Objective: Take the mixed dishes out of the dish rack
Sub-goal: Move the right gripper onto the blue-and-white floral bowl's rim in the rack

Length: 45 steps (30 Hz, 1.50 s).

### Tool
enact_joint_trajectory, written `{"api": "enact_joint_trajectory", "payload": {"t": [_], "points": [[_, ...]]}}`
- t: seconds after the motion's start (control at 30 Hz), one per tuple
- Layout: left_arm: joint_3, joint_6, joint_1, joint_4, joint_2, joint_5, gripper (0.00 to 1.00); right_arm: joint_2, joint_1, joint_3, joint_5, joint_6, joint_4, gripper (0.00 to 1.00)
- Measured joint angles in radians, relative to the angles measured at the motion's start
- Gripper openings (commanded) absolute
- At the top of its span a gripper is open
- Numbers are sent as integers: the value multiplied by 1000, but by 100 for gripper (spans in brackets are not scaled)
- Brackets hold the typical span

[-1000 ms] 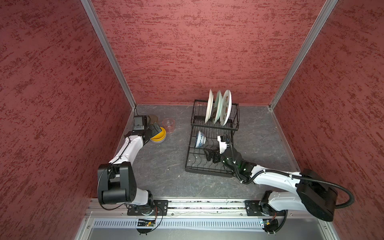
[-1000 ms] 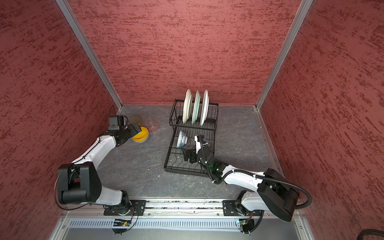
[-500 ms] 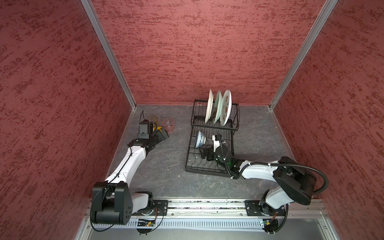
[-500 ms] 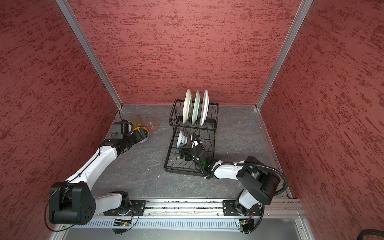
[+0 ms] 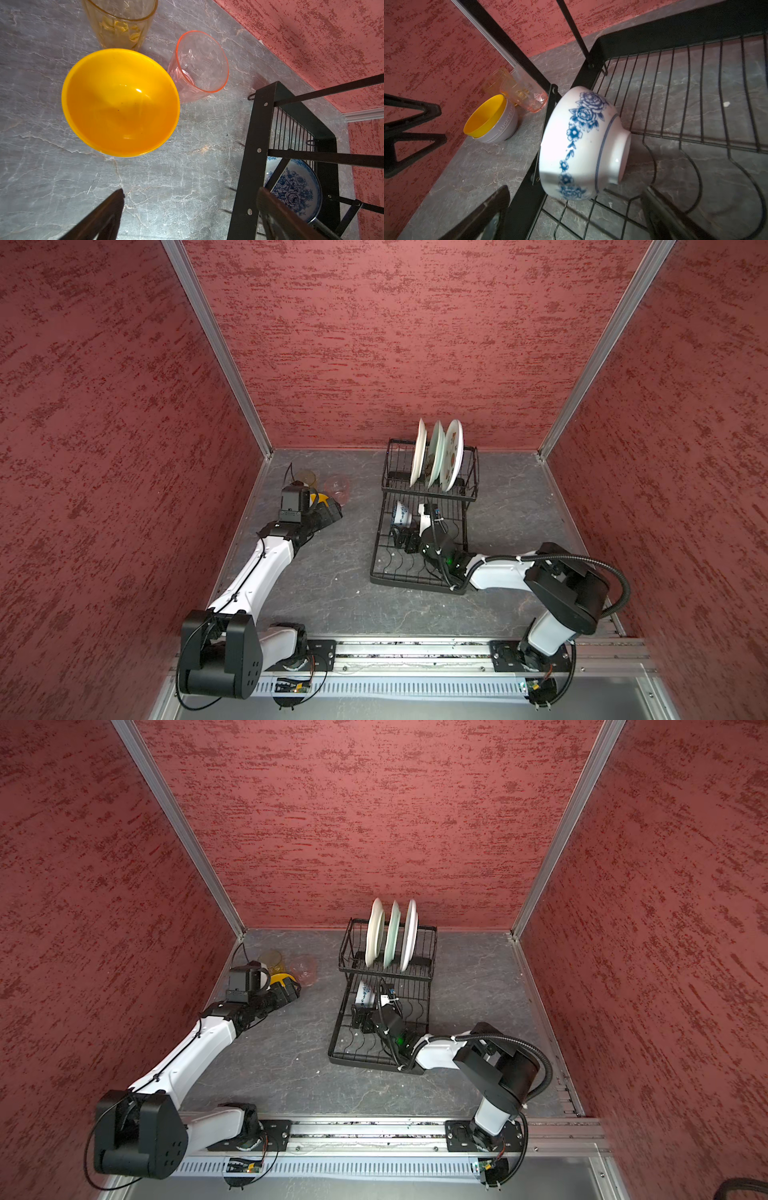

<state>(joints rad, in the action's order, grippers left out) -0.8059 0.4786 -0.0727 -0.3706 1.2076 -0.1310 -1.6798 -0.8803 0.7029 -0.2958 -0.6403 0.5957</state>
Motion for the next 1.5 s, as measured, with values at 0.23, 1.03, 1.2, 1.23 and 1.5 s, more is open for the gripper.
{"api": "enact_joint_trajectory", "payload": {"t": [0.23,1.03,1.2,1.23,1.5], "points": [[24,3,0,12,0,-4,99,-15,0,12,-4,-8,-10,99],[55,11,-7,40,-35,-50,100,-82,0,91,0,-38,-70,96],[56,15,-8,45,-35,-54,100,-89,0,95,0,-37,-92,96],[56,16,-10,47,-35,-55,100,-91,0,102,-1,-37,-101,95],[57,22,-18,51,-35,-64,100,-103,0,138,0,-34,-129,82]]}}
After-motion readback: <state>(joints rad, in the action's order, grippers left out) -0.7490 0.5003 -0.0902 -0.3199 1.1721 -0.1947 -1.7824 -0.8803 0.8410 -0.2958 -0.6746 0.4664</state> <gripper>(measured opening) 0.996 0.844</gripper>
